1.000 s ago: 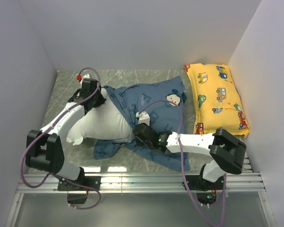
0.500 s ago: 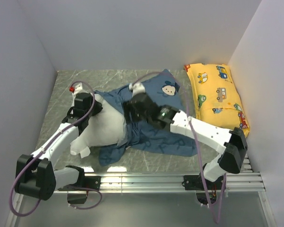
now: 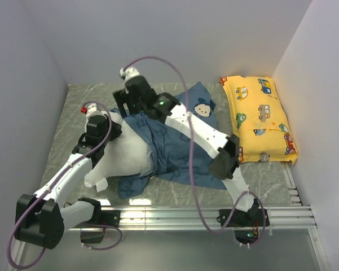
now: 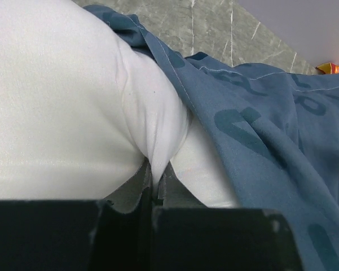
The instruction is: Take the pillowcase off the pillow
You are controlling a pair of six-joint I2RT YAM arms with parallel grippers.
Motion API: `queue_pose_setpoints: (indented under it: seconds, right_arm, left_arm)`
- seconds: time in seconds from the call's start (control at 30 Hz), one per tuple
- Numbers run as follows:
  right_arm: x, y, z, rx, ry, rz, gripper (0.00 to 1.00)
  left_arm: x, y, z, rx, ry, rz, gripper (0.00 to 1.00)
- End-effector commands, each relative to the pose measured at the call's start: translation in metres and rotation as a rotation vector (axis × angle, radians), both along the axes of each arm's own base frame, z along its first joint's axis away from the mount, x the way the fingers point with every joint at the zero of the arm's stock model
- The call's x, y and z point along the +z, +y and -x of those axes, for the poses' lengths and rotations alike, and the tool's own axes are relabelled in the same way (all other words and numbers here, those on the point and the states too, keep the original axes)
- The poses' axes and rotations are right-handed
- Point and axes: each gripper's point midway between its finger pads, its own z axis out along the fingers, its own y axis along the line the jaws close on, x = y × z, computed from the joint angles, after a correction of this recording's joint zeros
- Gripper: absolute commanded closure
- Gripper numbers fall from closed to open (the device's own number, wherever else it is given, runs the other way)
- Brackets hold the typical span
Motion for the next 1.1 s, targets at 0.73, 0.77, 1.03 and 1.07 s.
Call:
queue_pose_setpoints:
  seconds: [0.73, 0.77, 1.03, 1.07]
  right_arm:
    - [-0.076, -0.191, -0.093, -0.537, 0.172, 0.070, 1.00]
    - [-0.078, -0.202, -0.097, -0.559, 0.176, 0.062, 1.00]
    - [-0.067, -0.273, -0.106, -0.651, 0.213, -0.039, 1.00]
    - [-0.066, -0.270, -0.105, -0.639, 0.210, -0.051, 1.00]
  left_arm:
    - [0.062, 0.057, 0.062, 0.228, -0.026, -0.029, 1.00]
    - [0.067, 0.069, 0.064, 0.256, -0.022, -0.033, 1.00]
    - [0.065, 0.146, 0.069, 0.436, 0.011, -0.022, 1.00]
    - [0.057, 0.157, 0.065, 0.462, 0.031, -0.006, 1.00]
